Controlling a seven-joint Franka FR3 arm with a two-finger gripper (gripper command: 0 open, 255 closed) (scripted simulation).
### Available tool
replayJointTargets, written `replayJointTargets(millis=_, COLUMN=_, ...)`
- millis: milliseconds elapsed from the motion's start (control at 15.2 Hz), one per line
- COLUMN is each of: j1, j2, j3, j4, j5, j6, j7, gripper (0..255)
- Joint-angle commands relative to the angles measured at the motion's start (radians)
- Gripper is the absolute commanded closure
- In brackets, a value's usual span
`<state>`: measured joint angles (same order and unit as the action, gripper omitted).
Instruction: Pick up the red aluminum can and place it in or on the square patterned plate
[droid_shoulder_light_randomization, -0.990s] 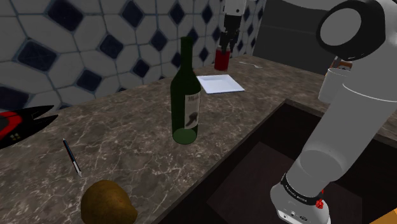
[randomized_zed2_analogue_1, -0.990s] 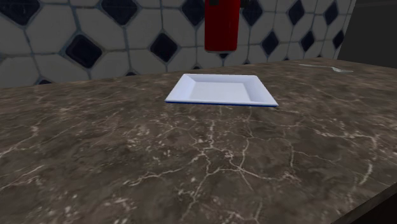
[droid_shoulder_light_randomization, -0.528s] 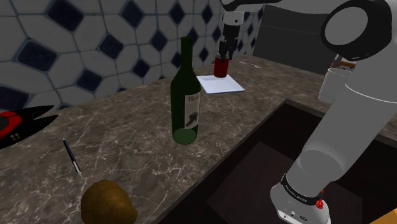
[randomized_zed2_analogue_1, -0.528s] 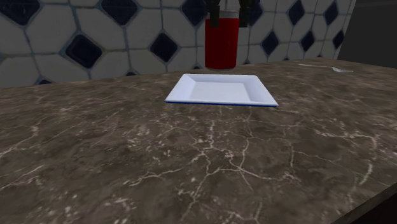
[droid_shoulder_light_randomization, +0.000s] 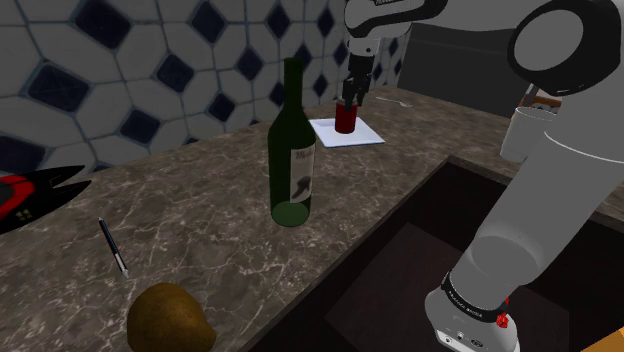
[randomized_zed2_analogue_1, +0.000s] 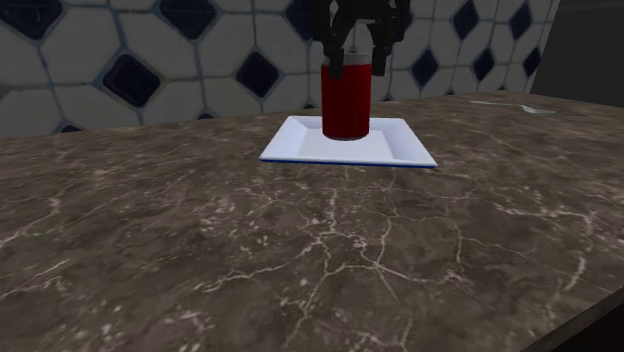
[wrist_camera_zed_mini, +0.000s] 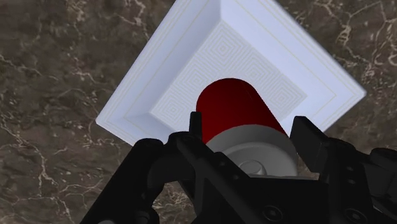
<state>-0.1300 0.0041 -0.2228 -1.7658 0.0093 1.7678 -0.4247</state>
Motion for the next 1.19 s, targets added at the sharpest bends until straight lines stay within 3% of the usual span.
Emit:
replayJointTargets(millis=0, j1=0.0, j2=0.001, j3=0.0, j4=-0.007, j5=0.0, j6=0.009, j7=0.0, gripper=255)
replayJointTargets(millis=396, j1=0.0, j2=0.001, j3=0.0, j4=-0.007, j5=0.0, j6=0.009, j7=0.0, gripper=255)
replayJointTargets(millis=462, j1=0.0, j2=0.001, j3=0.0, j4=-0.007, j5=0.0, j6=0.009, j7=0.0, gripper=0)
replayJointTargets(millis=792, j1=0.0, j2=0.001, j3=0.0, j4=-0.007, j5=0.0, j6=0.009, j7=0.0, gripper=0)
replayJointTargets(millis=1122, j1=-0.001, j2=0.013, j3=-0.001, j4=0.135, j5=0.003, j6=-0.121, j7=-0.001, gripper=0)
